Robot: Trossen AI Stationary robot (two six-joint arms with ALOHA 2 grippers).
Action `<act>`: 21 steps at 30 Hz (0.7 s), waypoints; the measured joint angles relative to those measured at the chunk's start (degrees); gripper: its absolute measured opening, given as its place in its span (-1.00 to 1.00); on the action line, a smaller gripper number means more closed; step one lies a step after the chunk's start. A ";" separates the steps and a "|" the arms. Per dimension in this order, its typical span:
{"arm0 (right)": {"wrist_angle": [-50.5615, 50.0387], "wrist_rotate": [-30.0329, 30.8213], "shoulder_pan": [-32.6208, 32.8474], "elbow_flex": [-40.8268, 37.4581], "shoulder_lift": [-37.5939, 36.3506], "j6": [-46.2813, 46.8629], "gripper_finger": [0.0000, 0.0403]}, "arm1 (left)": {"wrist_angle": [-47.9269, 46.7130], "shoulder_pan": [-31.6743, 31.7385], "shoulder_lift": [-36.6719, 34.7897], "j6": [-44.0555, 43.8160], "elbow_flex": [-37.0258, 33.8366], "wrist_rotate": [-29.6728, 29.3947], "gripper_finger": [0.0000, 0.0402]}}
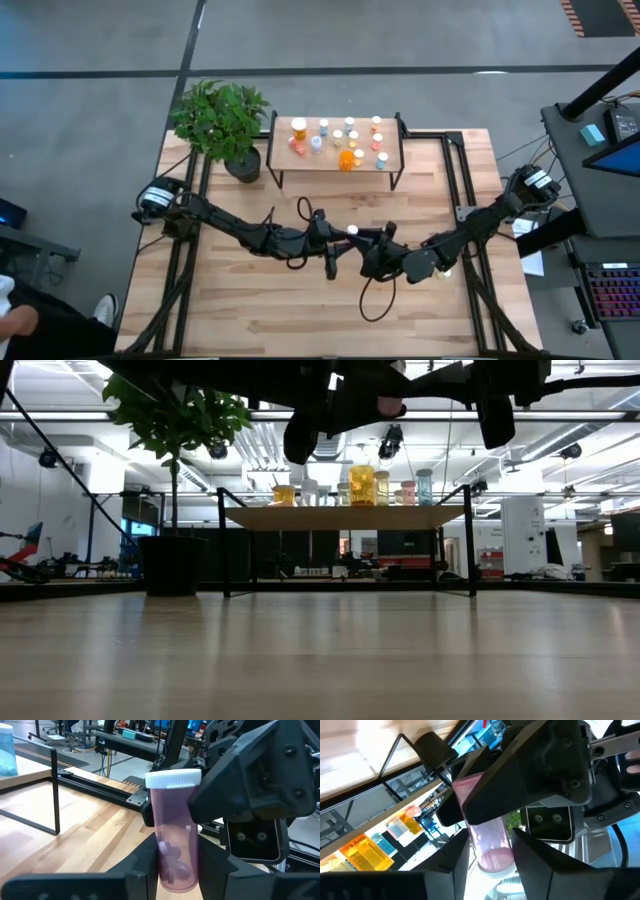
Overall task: Pick and place medicine bottles onto shelf by color
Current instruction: Adjust the pink pill bottle on the shelf
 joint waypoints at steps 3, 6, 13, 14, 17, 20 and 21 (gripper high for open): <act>0.14 -0.30 0.00 0.00 0.00 0.23 -0.32 | 0.21 0.02 0.00 0.02 0.00 0.02 -0.59; 0.13 -0.58 0.00 0.00 0.00 0.75 -0.28 | 0.42 0.02 0.00 0.07 0.15 0.04 -0.59; 0.05 -0.54 0.42 0.00 -0.73 4.31 -0.28 | 1.18 0.02 -0.02 0.09 0.02 -0.41 -0.59; 0.05 -0.54 0.62 0.00 -1.08 4.57 -0.28 | 1.33 0.00 -0.08 0.15 0.02 -0.64 -0.59; -0.15 0.04 1.17 -0.01 -2.55 6.63 -0.28 | 1.57 -0.07 -0.32 1.07 0.02 -2.46 -0.59; -0.32 0.07 1.23 -0.02 -4.19 9.81 -0.28 | 3.03 -0.05 -0.68 3.28 0.02 -3.45 -0.59; -0.28 0.05 1.25 -0.02 -4.72 10.65 -0.28 | 4.03 -0.03 -0.68 4.05 0.02 -3.48 -0.59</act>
